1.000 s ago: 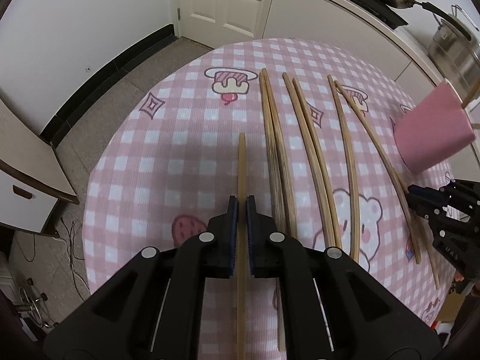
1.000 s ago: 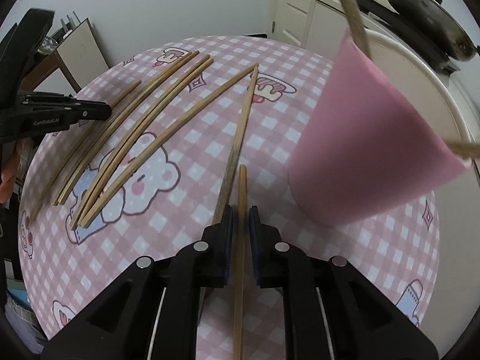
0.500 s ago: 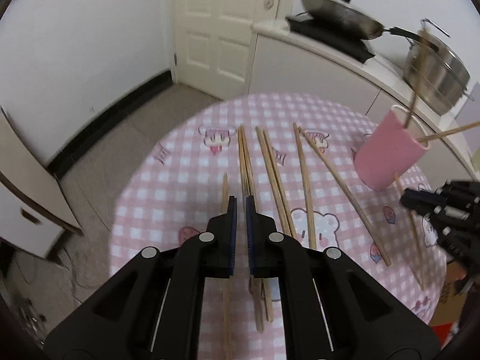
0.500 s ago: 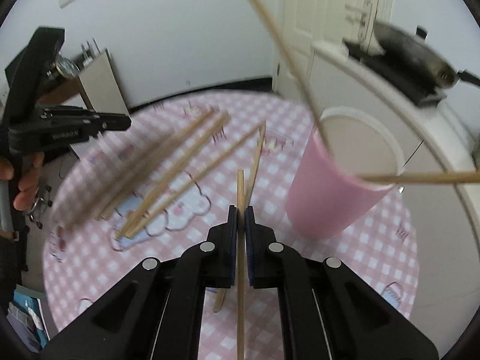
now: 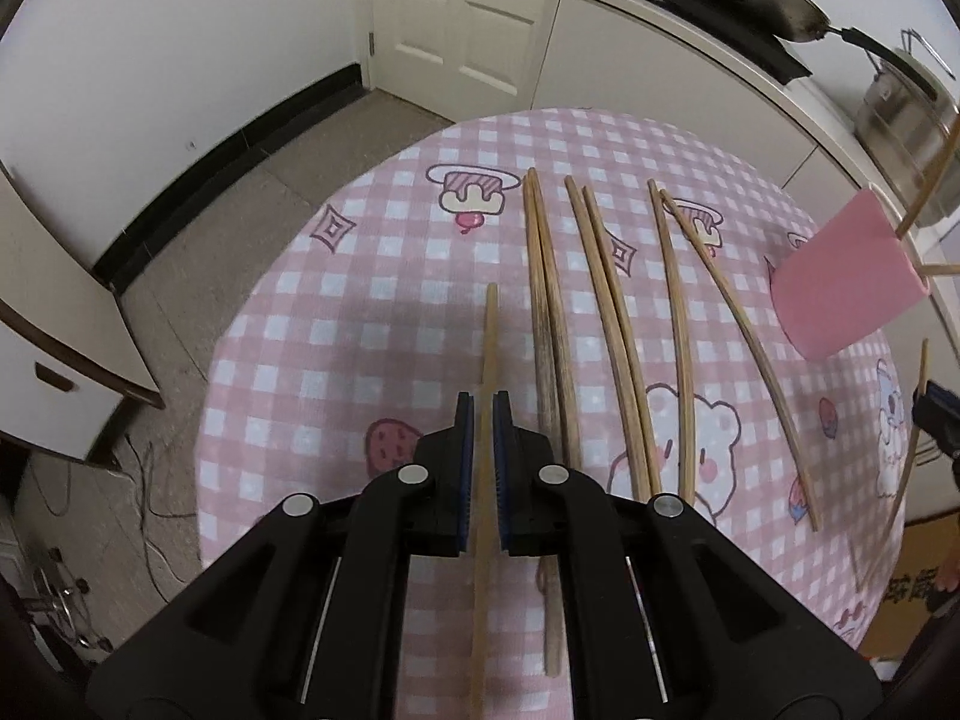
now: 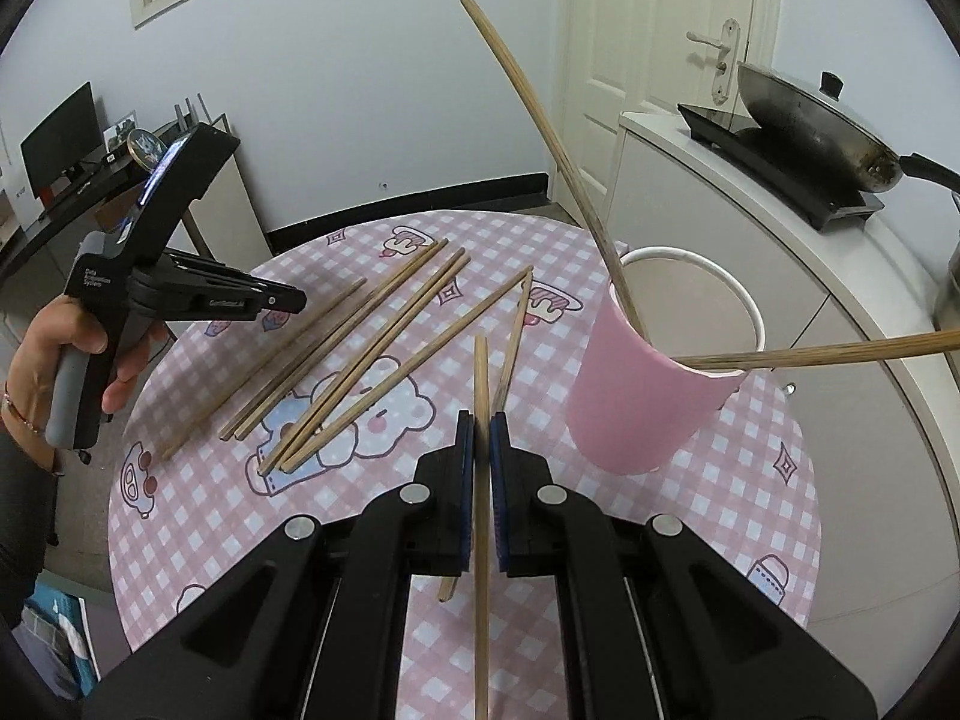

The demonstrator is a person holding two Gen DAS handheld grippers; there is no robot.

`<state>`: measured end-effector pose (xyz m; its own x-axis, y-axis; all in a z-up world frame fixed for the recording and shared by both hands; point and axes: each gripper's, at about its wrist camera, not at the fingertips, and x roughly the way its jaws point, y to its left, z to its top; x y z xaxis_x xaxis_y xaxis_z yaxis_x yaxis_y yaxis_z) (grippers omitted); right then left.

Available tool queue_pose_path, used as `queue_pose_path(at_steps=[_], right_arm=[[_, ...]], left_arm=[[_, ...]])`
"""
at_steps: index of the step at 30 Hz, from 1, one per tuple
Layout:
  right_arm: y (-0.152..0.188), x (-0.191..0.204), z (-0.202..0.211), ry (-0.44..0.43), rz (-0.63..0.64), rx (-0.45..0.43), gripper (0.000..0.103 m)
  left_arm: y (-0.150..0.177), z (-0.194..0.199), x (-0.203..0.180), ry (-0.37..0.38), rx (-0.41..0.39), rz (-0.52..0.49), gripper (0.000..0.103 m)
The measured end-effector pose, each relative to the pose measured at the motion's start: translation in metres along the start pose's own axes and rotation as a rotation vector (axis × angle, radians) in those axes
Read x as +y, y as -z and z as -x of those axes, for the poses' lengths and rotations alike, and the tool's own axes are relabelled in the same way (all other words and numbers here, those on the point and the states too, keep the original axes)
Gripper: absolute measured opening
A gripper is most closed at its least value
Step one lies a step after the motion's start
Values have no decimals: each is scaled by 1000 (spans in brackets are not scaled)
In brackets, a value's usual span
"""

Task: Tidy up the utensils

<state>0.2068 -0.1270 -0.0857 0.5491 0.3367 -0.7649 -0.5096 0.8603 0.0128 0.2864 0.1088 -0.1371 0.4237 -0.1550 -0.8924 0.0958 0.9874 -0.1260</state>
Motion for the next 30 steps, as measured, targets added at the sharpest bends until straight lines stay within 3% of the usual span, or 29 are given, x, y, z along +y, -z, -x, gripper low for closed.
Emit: queue_pose_path(at_steps=[15, 18, 19, 23, 26, 28, 30], right_arm=[[4, -5, -19, -40, -15, 43, 4], [4, -7, -20, -46, -18, 47, 4], [5, -7, -20, -47, -19, 47, 4], [6, -10, -22, -48, -22, 53, 4], [6, -12, -22, -47, -21, 54, 4], [6, -12, -22, -45, -20, 53, 4], [6, -13, -22, -43, -21, 52, 4]], left_arm=[[-5, -17, -9, -59, 26, -34, 9], [-6, -17, -9, -66, 24, -29, 67], [-5, -14, -9, -83, -16, -28, 67], [-5, -18, -8, -82, -4, -29, 66], [-7, -20, -5, -75, -4, -21, 53], [-9, -25, -4, -76, 17, -26, 36], [-11, -27, -6, -92, 17, -41, 34]])
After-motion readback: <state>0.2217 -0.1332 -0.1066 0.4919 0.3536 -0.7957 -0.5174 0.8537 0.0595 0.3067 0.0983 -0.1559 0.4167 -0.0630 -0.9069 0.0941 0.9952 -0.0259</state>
